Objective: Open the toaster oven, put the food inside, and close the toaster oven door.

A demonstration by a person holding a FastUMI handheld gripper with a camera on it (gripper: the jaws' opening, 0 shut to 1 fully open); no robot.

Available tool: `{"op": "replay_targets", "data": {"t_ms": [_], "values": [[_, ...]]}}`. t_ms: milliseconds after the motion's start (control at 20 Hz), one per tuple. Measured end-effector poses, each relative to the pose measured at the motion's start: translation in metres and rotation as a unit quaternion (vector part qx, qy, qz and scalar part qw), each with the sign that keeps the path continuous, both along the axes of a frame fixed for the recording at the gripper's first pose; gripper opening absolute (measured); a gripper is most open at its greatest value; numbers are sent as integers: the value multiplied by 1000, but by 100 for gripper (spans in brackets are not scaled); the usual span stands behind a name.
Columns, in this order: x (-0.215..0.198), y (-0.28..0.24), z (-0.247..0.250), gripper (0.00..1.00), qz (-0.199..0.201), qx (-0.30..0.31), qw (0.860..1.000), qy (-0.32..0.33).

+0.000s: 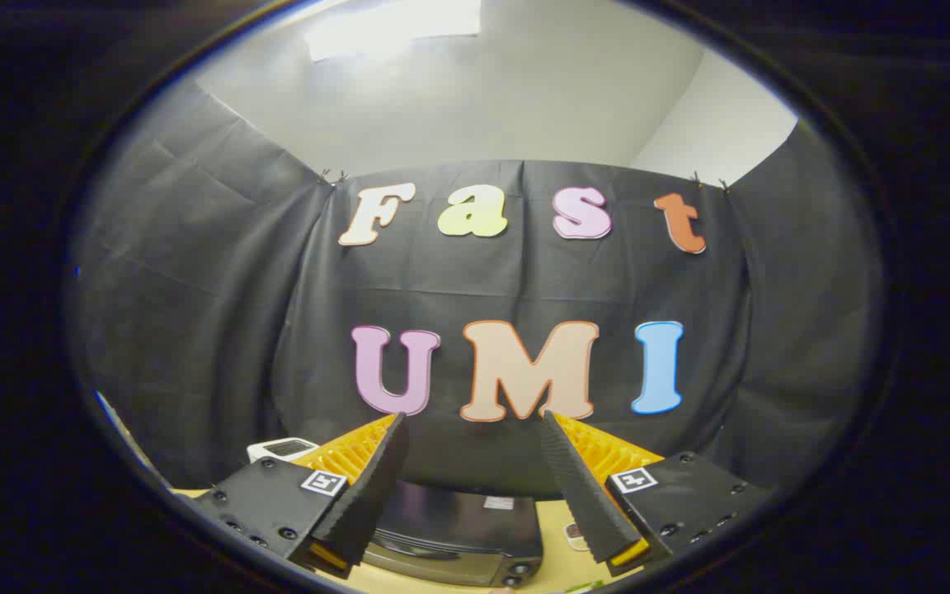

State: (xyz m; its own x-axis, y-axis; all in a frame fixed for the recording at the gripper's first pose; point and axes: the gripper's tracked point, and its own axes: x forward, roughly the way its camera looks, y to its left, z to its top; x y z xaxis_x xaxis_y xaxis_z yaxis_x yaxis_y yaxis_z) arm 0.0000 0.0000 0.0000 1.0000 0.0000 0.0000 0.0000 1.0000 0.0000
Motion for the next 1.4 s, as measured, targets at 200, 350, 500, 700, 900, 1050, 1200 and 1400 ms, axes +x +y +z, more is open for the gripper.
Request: {"op": "replay_targets", "data": {"t_ms": [200, 350, 500, 700, 900, 1050, 1200, 1400], "values": [[25, 28, -2, 100, 12, -2, 1000, 4], [39, 41, -9, 100, 19, 3, 1000, 12], [51, 47, -22, 100, 22, 8, 999, 28], [60, 50, -43, 100, 25, 14, 999, 40], [71, 52, -106, 100, 30, 21, 994, 102], [71, 53, -171, 100, 26, 23, 984, 176], [62, 46, -225, 100, 11, 18, 969, 248], [49, 43, -261, 100, 10, 0, 957, 289]]}}
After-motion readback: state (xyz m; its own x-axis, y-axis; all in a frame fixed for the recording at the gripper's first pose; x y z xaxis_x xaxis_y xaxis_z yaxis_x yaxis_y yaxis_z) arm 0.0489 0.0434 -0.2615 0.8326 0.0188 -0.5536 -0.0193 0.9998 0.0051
